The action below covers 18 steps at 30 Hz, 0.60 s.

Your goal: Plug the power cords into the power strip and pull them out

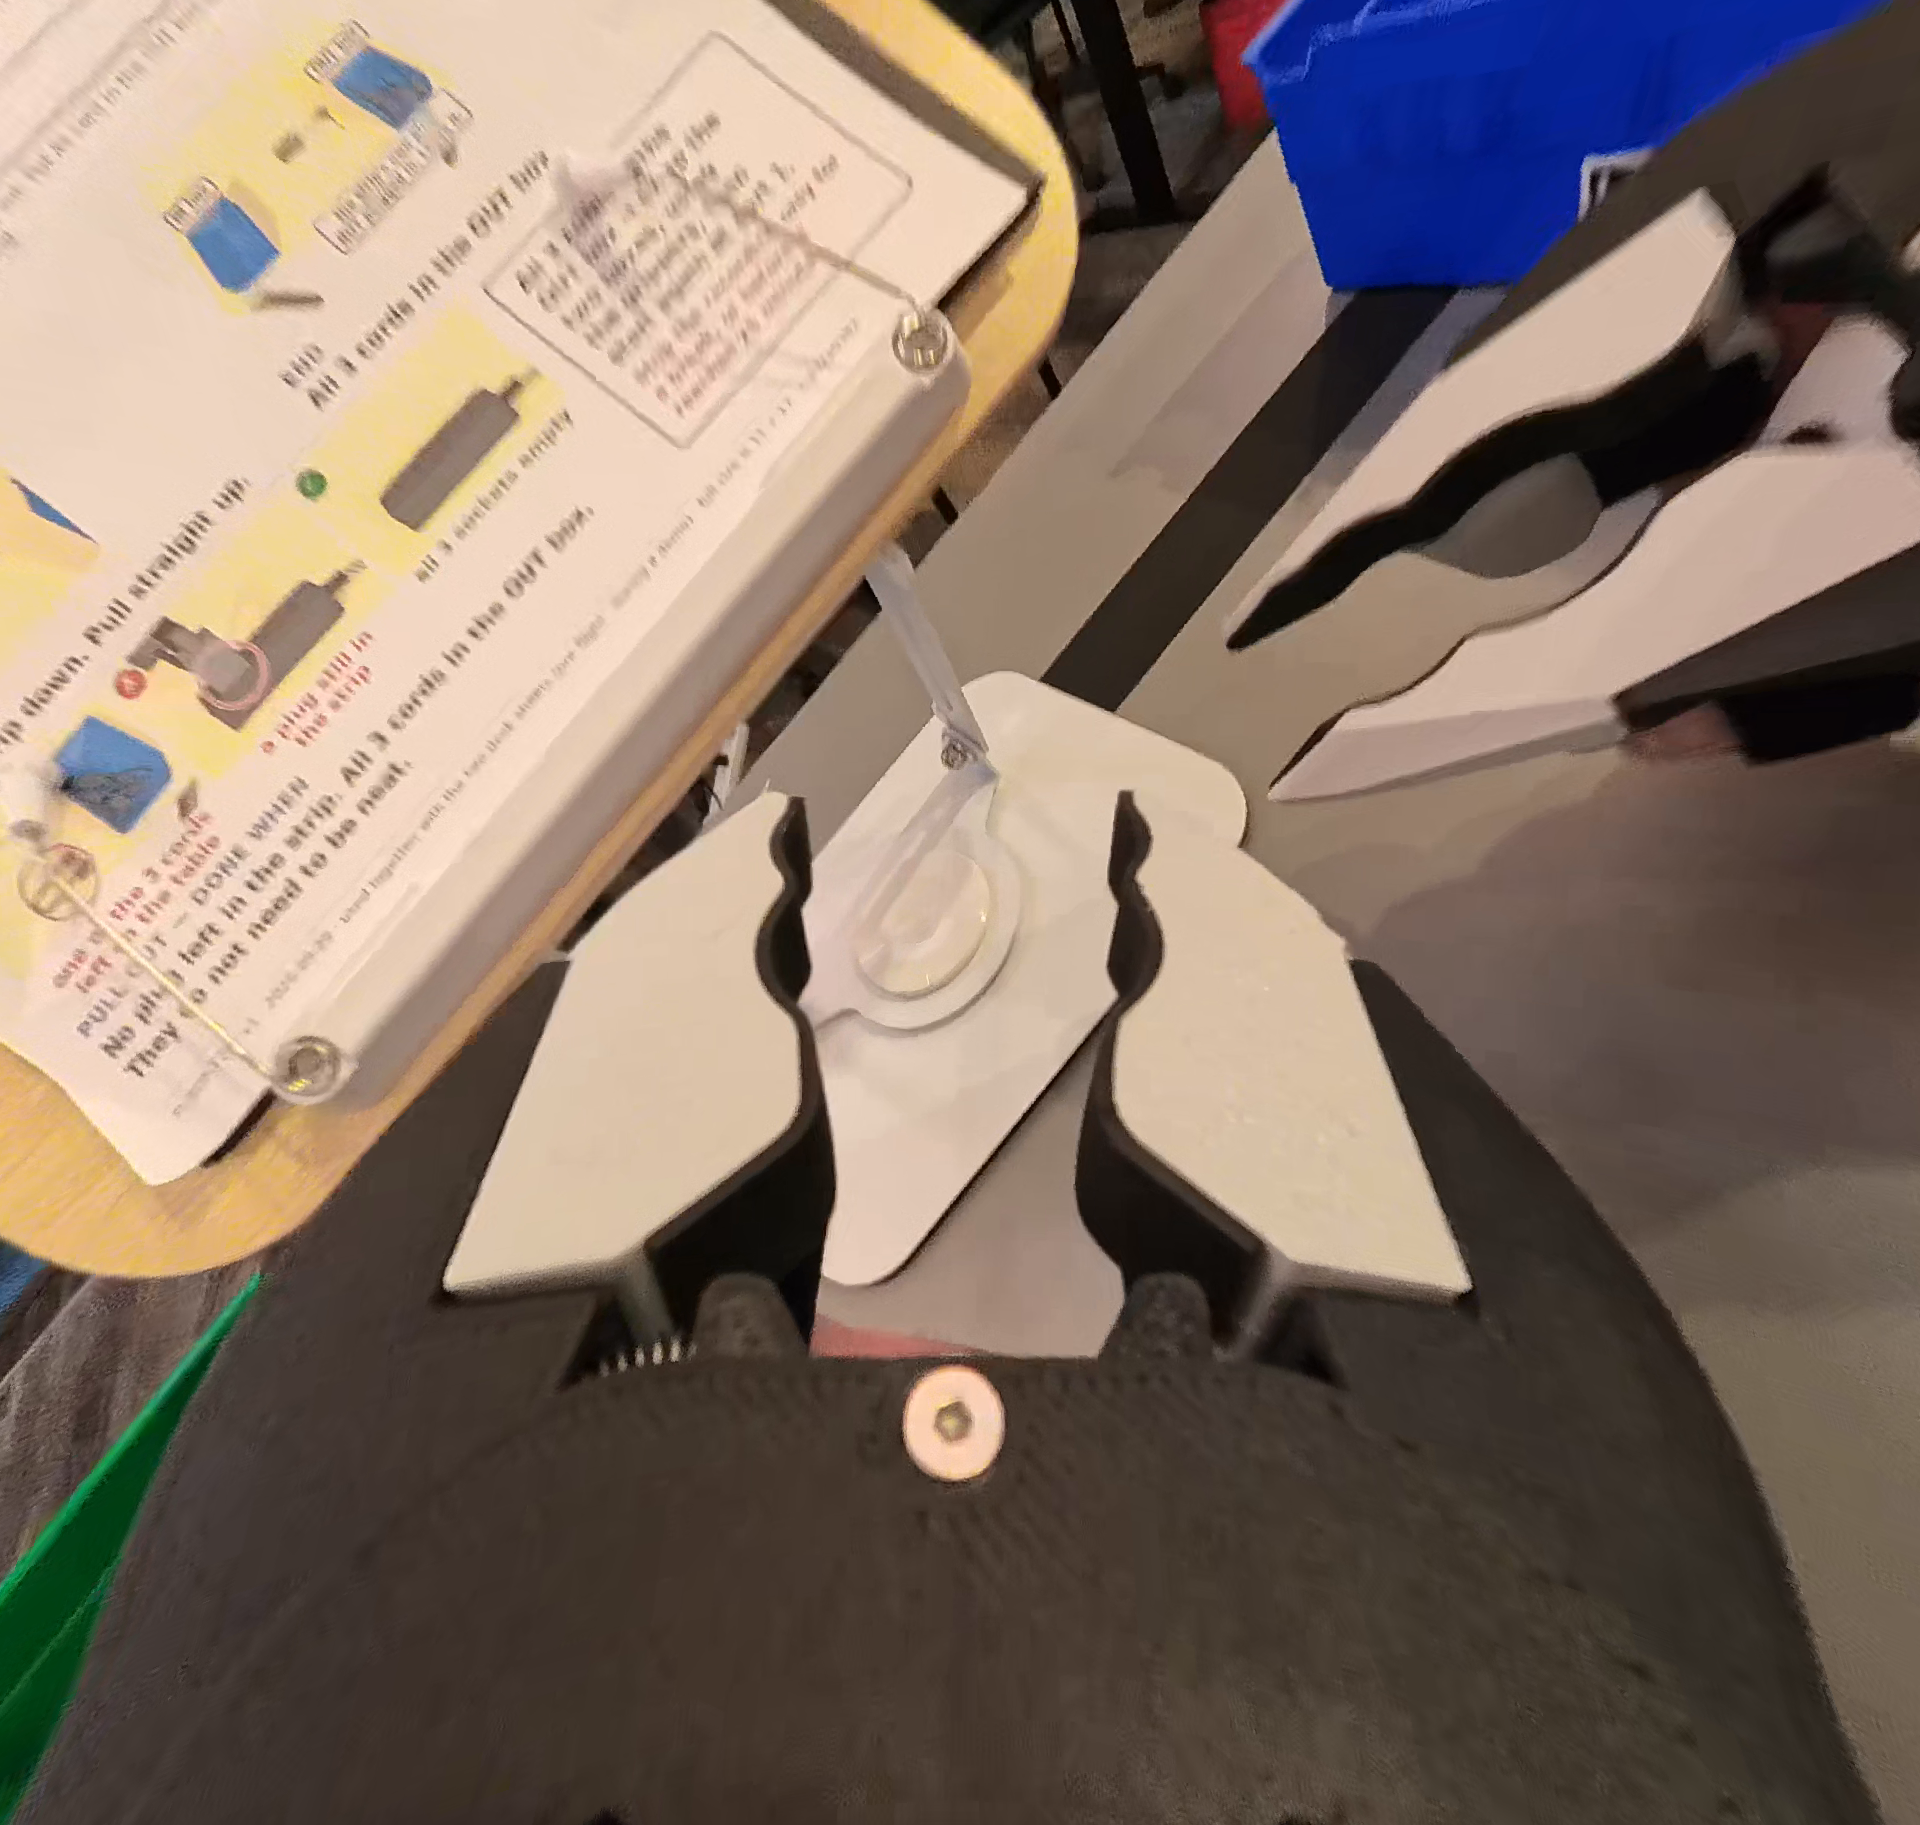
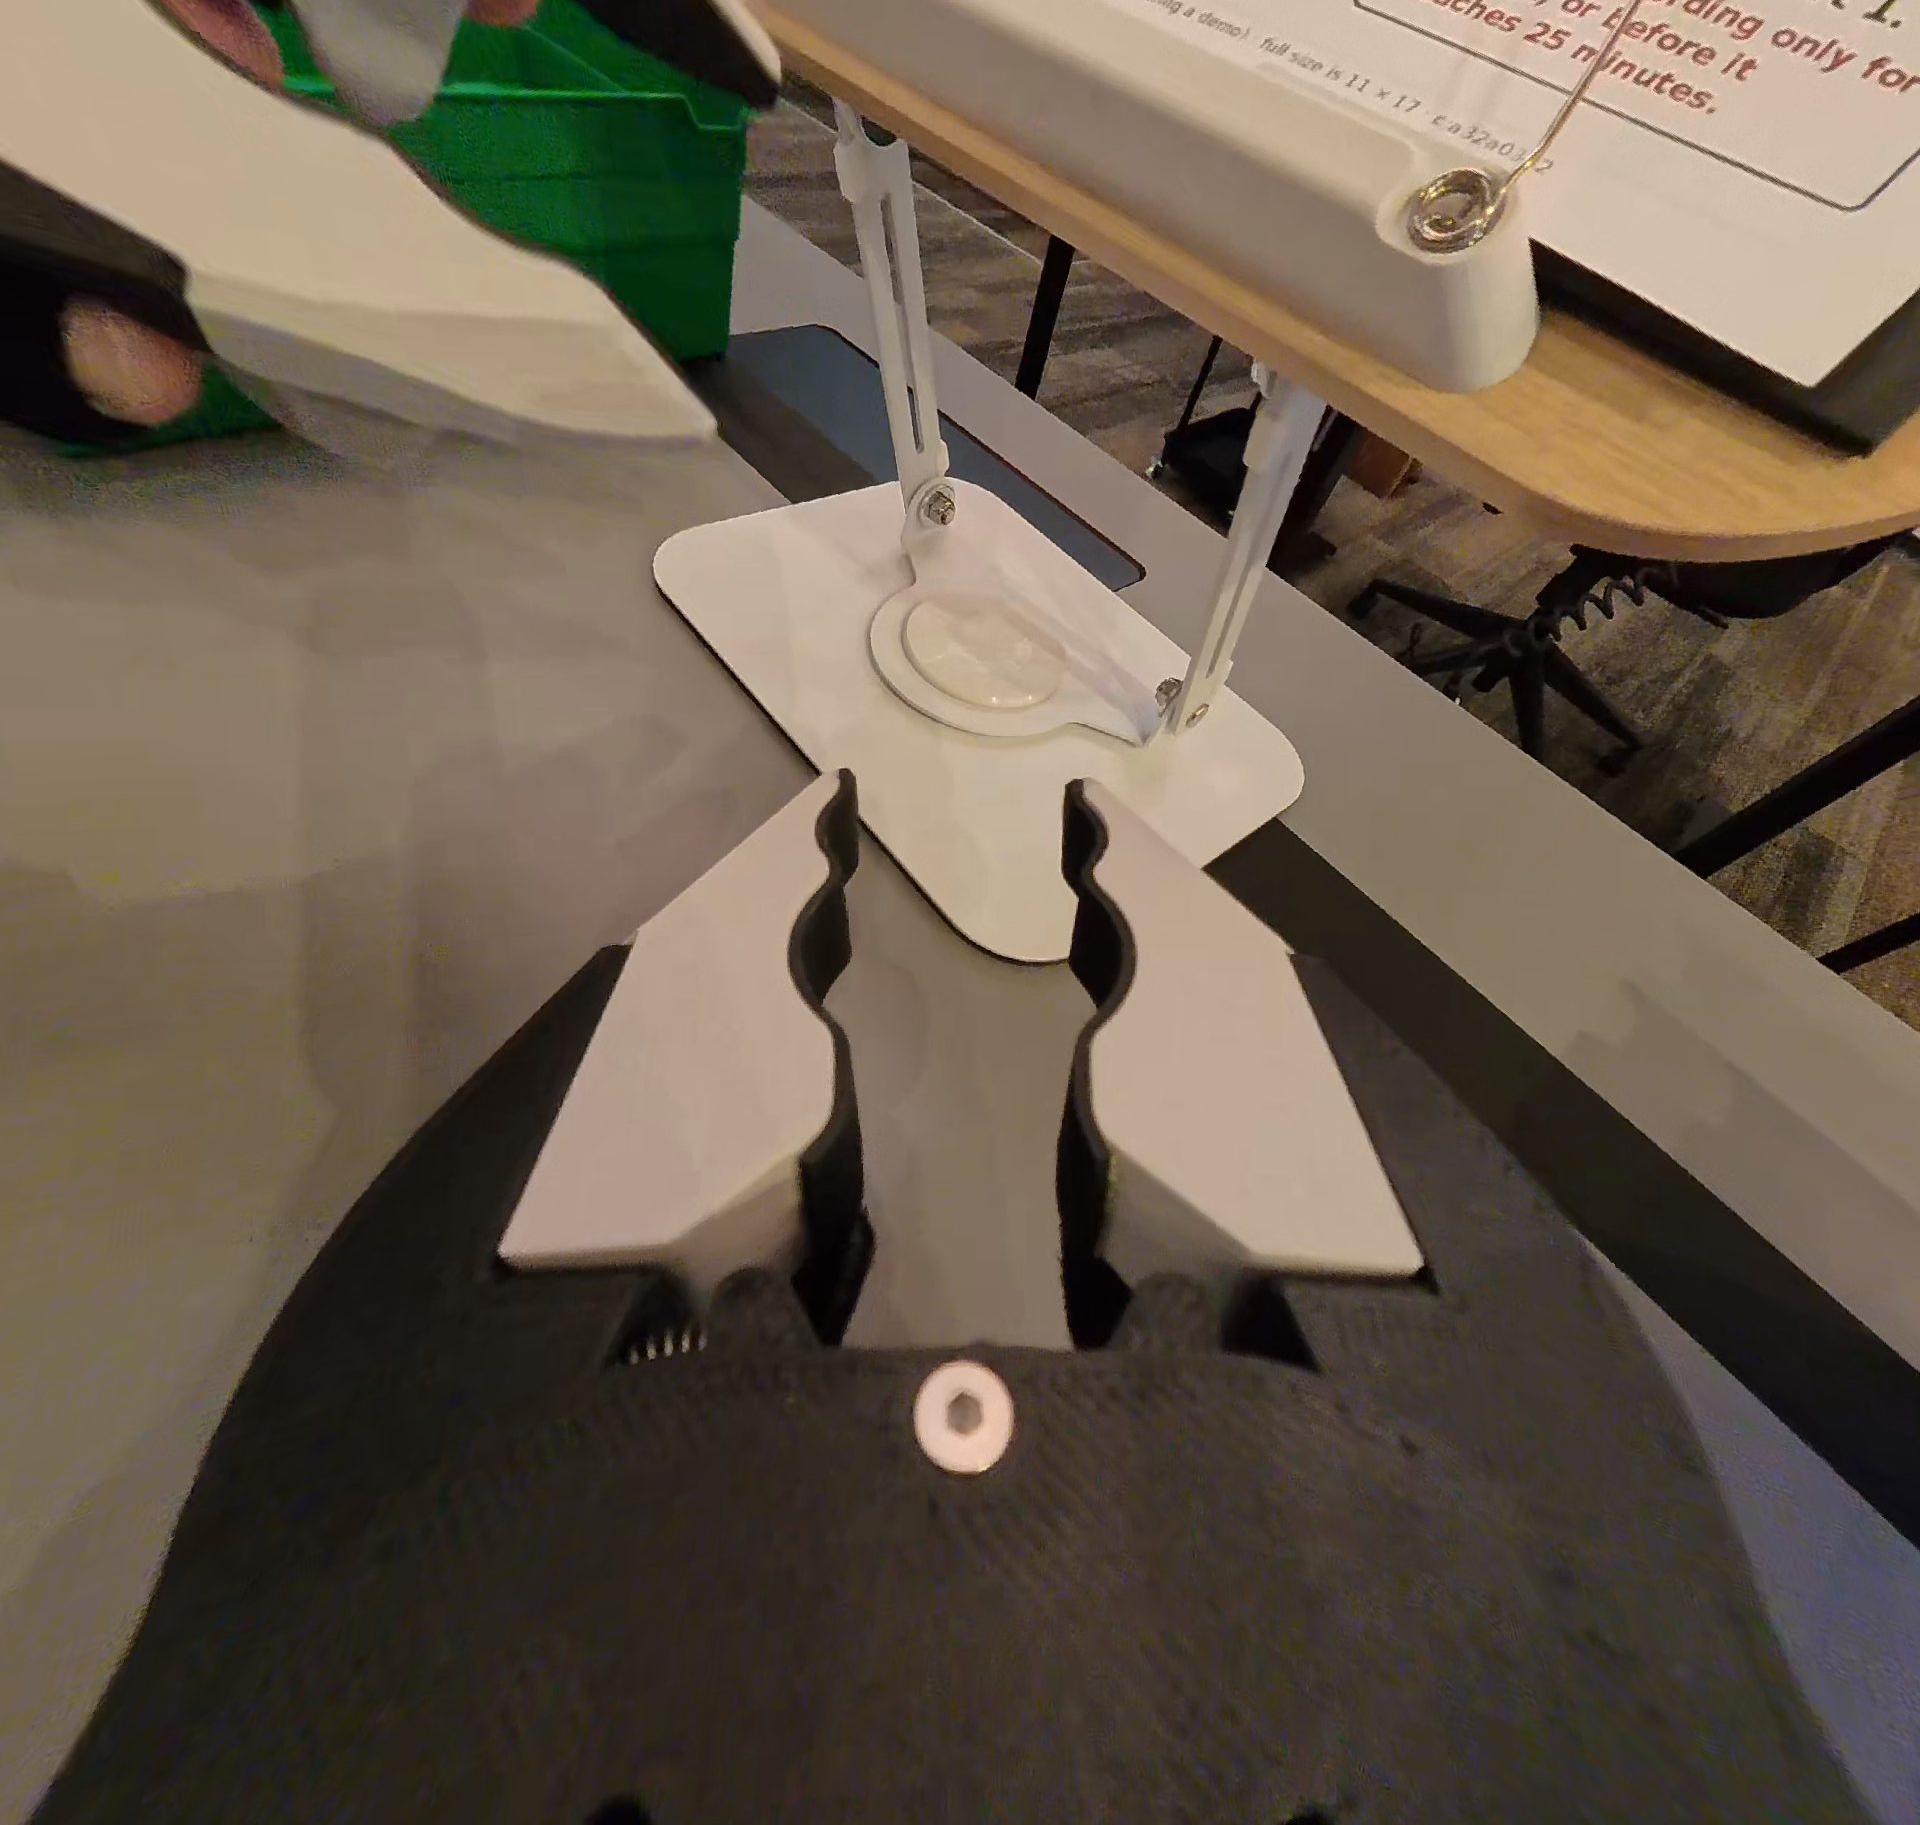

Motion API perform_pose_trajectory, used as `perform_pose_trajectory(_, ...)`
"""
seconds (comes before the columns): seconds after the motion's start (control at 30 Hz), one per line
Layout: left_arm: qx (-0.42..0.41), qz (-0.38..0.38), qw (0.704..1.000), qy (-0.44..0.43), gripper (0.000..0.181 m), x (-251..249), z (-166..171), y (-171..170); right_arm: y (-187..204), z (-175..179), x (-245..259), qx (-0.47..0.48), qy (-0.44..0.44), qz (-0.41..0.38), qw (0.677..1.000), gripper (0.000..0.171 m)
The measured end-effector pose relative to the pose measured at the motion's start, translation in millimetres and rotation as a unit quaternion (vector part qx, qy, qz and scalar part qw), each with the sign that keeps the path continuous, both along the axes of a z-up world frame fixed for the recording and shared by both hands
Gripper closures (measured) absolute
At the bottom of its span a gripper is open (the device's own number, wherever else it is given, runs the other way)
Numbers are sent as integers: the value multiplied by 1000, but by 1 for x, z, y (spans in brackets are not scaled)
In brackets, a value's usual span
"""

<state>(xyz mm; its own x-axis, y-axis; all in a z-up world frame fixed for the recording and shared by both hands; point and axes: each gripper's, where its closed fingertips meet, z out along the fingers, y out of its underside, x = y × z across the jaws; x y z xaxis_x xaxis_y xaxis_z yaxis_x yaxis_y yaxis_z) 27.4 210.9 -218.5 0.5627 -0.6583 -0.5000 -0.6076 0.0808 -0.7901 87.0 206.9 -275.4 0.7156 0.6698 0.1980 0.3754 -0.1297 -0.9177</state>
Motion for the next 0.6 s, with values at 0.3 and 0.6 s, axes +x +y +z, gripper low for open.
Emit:
perform_pose_trajectory(0.3, 76, 40, 995, -41, 121, -38, 99, -5, 0, 0, 0, -2, 8, 5, 1000, 135)
perform_pose_trajectory(0.6, -7, 238, 969, 60, 114, -241, 97, 32, 1, -2, 1, -5, 8, 7, 1000, 136)
